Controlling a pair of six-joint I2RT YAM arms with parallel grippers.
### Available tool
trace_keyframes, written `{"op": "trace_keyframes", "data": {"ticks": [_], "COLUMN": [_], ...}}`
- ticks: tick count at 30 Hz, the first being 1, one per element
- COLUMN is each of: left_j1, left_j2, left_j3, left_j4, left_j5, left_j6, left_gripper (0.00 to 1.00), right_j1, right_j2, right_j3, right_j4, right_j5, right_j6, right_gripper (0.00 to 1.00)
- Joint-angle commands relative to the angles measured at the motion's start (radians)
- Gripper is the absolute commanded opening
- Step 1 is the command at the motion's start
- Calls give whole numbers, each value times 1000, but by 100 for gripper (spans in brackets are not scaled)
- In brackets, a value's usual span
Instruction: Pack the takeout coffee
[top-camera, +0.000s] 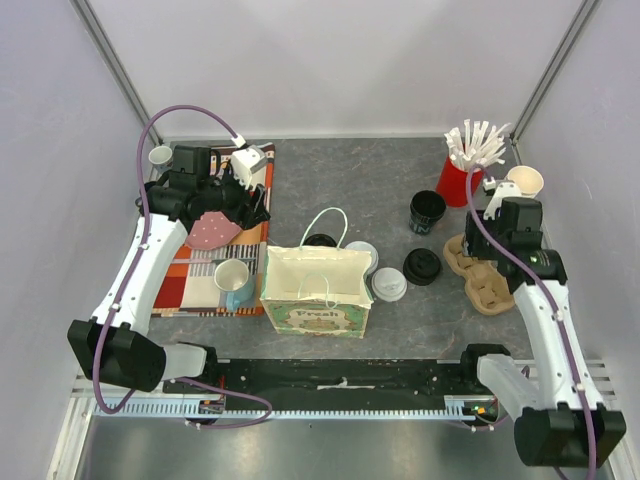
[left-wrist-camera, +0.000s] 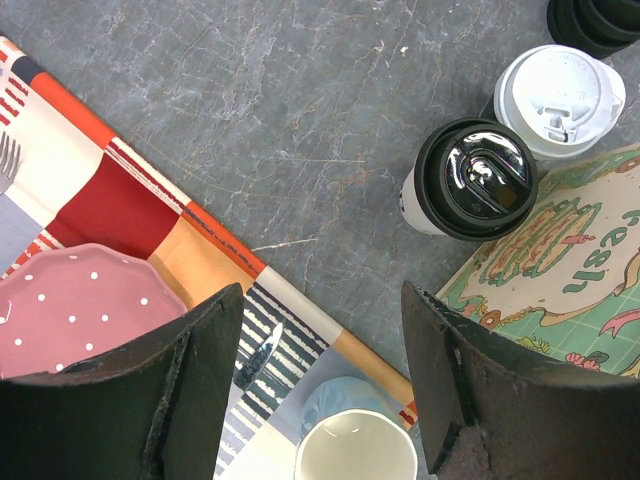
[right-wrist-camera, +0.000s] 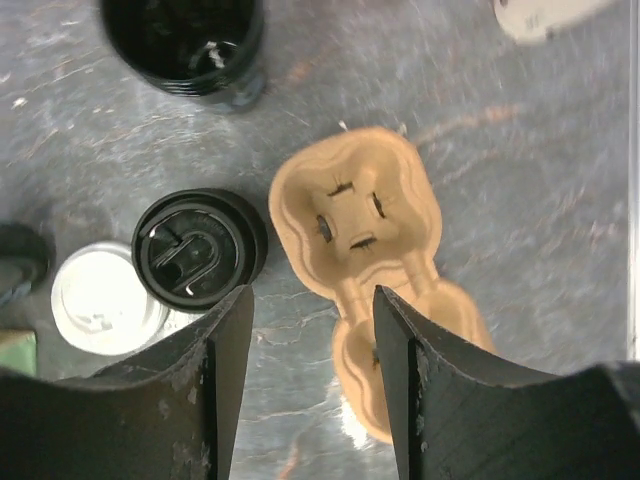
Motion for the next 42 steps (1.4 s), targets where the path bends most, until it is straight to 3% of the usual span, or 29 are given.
{"op": "trace_keyframes", "data": {"ticks": [1,3,6,10,14,16,24,42], "left_j1": [2,2,2,0,0,-1,-1,-1], "left_j2": [-16,-19,-23,-34,-32,-32,-23,-5], "left_j3": [4,-1,-4,-7,-10,-13,-13,-5], "left_j4": [21,28,31,31,30,31,30,22], "left_j5": [29,34,49,54,67,69,72,66], "left_j6": [54,55,57,60,62,62,63,71], "left_gripper": [70,70,70,70,70,70,70,70], "right_j1": [-1,13,108,122,124,125,140,145], "right_j2": [-39,12,15,-61,-103,-100,-69,15], "right_j3": [23,58,14,-96,-198,-204,-250,-215], "right_j4": [-1,-111,-207,-296,-242,-228,-198,-156], "right_j5": [-215,-186,24,8,-15,-52,63,136], "right_j6": [-359,-548,-703,-834,-809,-794,-809,-805], "right_gripper": [59,59,61,68,67,60,50,37]}}
